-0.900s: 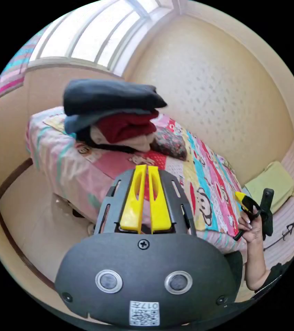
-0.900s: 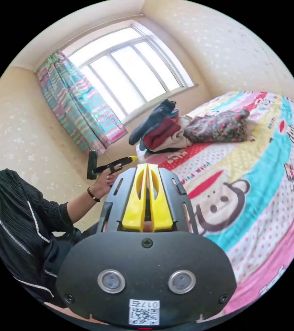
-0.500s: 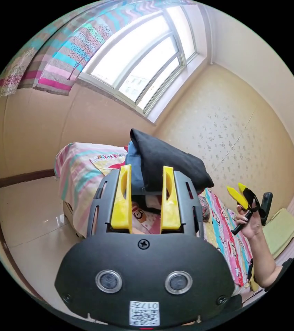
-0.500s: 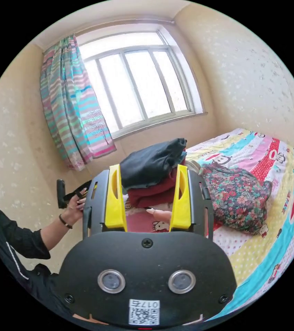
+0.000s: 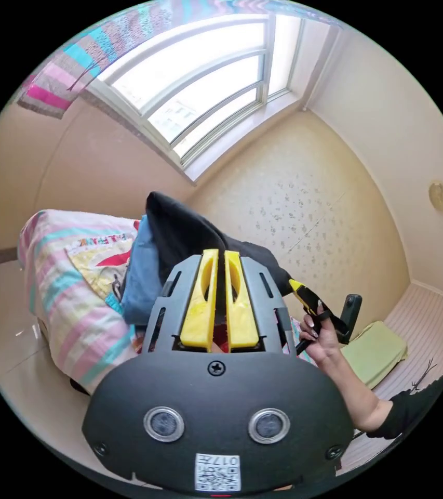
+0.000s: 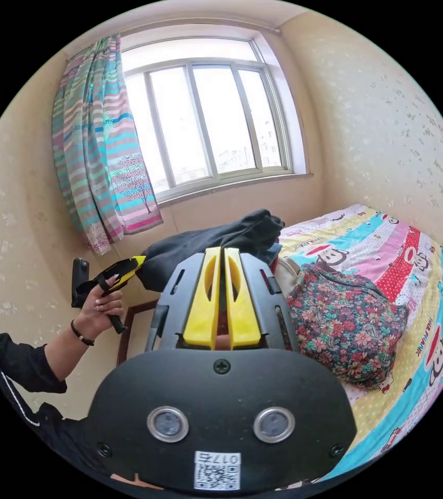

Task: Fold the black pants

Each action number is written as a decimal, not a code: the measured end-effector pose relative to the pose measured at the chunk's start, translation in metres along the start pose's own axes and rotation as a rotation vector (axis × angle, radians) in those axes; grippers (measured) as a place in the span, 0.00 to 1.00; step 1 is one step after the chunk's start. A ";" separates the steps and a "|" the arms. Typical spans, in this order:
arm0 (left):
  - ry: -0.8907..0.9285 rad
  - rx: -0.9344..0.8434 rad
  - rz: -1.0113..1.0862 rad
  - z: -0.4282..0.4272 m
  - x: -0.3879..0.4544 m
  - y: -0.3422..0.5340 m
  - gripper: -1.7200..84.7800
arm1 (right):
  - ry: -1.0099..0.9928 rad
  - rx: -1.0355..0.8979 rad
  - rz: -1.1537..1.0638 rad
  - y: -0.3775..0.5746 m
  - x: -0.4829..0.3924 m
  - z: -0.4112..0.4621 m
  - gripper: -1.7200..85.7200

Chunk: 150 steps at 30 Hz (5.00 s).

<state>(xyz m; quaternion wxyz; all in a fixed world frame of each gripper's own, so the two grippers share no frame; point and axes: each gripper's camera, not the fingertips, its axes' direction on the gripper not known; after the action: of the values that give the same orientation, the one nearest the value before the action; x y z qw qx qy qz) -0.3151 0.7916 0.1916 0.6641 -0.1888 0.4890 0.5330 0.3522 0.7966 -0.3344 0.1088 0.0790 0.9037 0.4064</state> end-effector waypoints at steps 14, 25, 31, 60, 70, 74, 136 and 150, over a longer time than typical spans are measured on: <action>0.735 -0.443 0.342 0.052 0.288 0.159 0.06 | 0.347 0.378 0.261 0.152 0.101 -0.377 0.03; 0.681 -1.011 -0.003 0.062 0.242 0.402 0.08 | 0.556 0.297 0.683 0.392 0.105 -0.544 0.06; 0.499 -0.793 0.122 0.030 0.210 0.283 0.10 | 0.236 0.273 0.706 0.363 0.138 -0.518 0.20; 0.470 -0.938 0.647 0.083 0.291 0.331 0.18 | 0.069 0.447 0.808 0.252 0.116 -0.592 0.07; 0.910 -0.846 0.013 0.161 0.191 0.126 0.03 | -0.101 0.675 0.642 0.224 0.112 -0.644 0.04; 0.881 -0.778 0.030 0.211 0.175 0.069 0.02 | 0.055 0.603 0.738 0.236 0.116 -0.660 0.08; 0.608 -0.370 0.744 0.266 0.081 0.540 0.03 | 0.208 0.636 0.481 0.314 0.052 -0.719 0.06; 0.468 -0.031 0.769 0.226 0.092 0.580 0.04 | 0.309 0.882 0.014 0.408 -0.018 -0.607 0.33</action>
<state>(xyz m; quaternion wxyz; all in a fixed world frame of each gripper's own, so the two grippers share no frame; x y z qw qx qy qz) -0.7356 1.2233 0.3725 0.2867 -0.1187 0.6526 0.6913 0.2330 0.6251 0.3672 -0.0737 0.0621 0.9953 -0.0087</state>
